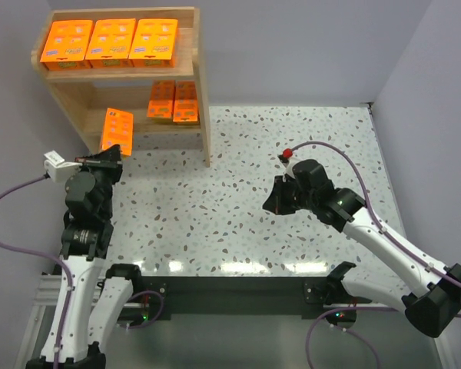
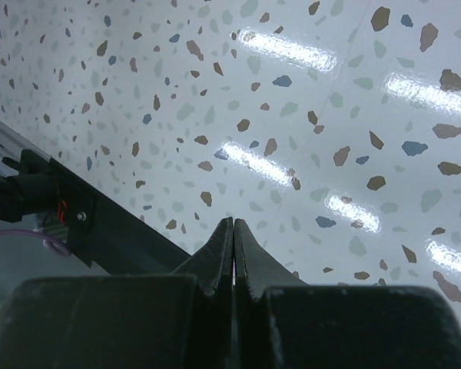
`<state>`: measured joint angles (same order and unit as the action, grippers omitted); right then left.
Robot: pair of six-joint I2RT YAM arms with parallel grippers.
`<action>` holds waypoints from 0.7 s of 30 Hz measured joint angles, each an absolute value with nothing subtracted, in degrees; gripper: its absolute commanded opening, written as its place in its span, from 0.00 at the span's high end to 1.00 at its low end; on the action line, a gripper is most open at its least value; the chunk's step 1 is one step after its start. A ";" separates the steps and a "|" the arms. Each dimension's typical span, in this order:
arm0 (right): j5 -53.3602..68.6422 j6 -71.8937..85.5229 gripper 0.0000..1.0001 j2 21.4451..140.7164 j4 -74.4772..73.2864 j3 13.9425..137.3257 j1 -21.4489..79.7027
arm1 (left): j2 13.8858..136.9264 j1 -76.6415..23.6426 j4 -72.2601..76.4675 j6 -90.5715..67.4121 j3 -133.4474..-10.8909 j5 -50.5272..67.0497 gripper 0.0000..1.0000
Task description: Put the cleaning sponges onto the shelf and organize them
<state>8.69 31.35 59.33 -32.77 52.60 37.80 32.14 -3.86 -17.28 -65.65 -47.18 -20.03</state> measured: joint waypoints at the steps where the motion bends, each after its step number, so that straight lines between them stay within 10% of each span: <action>1: 8.67 31.16 1.00 59.29 -32.82 52.62 37.69 | 34.00 -3.03 -14.66 -65.95 -46.54 -18.39 1.00; 21: 8.56 30.70 1.00 55.40 -33.04 49.76 36.67 | 58.59 12.91 21.10 -79.37 -40.21 5.43 1.00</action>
